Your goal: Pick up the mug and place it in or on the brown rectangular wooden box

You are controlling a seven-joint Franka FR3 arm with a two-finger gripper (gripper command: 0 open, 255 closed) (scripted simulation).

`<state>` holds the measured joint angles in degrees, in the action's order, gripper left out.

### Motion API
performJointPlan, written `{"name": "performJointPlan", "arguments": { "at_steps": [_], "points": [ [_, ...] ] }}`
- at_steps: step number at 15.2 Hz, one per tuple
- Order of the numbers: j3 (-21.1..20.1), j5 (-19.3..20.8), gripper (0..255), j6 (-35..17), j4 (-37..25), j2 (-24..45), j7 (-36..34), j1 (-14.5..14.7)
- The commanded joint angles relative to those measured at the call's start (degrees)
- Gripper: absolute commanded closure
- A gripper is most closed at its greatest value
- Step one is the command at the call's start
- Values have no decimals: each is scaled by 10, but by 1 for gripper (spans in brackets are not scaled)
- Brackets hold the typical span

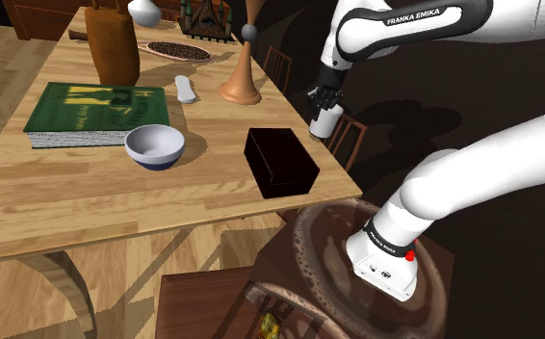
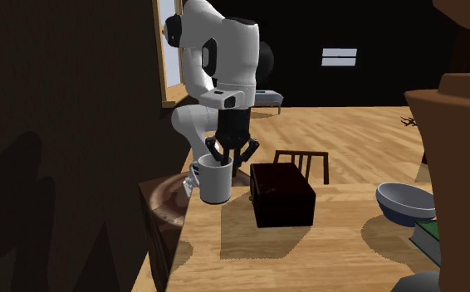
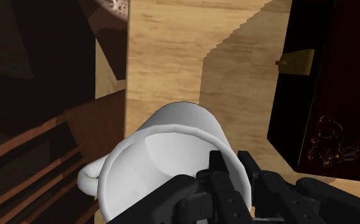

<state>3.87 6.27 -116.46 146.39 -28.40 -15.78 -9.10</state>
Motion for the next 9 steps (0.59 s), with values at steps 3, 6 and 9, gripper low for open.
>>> {"name": "performJointPlan", "arguments": {
  "at_steps": [3, 6, 9],
  "points": [
    [0, -1, 255, 34, -24, -10, 3, 0],
    [-1, -2, 255, 58, -43, -16, 5, 0],
    [-2, -4, 255, 83, -62, -21, 6, 1]
  ]
}}
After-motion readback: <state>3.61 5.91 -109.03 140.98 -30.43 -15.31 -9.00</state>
